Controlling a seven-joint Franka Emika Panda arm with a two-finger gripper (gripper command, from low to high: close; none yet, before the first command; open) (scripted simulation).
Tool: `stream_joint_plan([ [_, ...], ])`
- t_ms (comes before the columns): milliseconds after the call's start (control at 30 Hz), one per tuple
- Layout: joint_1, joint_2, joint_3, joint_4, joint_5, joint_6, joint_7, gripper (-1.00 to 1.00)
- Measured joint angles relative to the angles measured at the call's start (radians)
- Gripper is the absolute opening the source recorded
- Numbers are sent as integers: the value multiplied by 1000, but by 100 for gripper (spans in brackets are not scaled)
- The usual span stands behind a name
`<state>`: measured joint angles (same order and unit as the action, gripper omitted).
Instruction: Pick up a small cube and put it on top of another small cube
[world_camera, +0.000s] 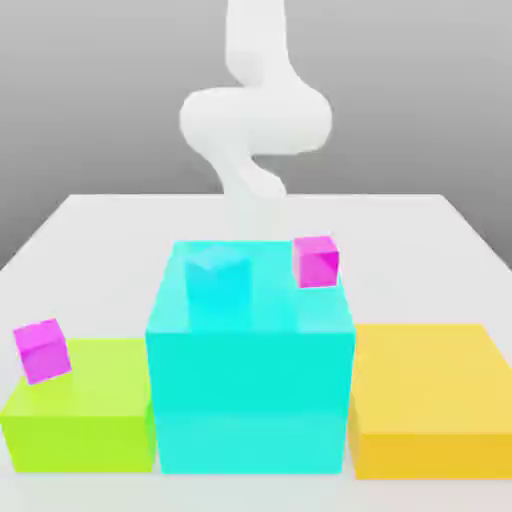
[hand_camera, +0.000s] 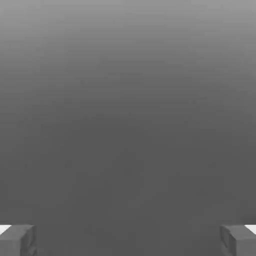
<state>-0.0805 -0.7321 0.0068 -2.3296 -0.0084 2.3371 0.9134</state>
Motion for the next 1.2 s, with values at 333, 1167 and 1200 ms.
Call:
stream_joint_plan([
  [333,-303,275,1,-119,-44,149,465,0],
  [1167,-772,988,-117,-334,136,580,1219,0],
  [1200,-786,1024,-100,-328,148,610,1210,0],
])
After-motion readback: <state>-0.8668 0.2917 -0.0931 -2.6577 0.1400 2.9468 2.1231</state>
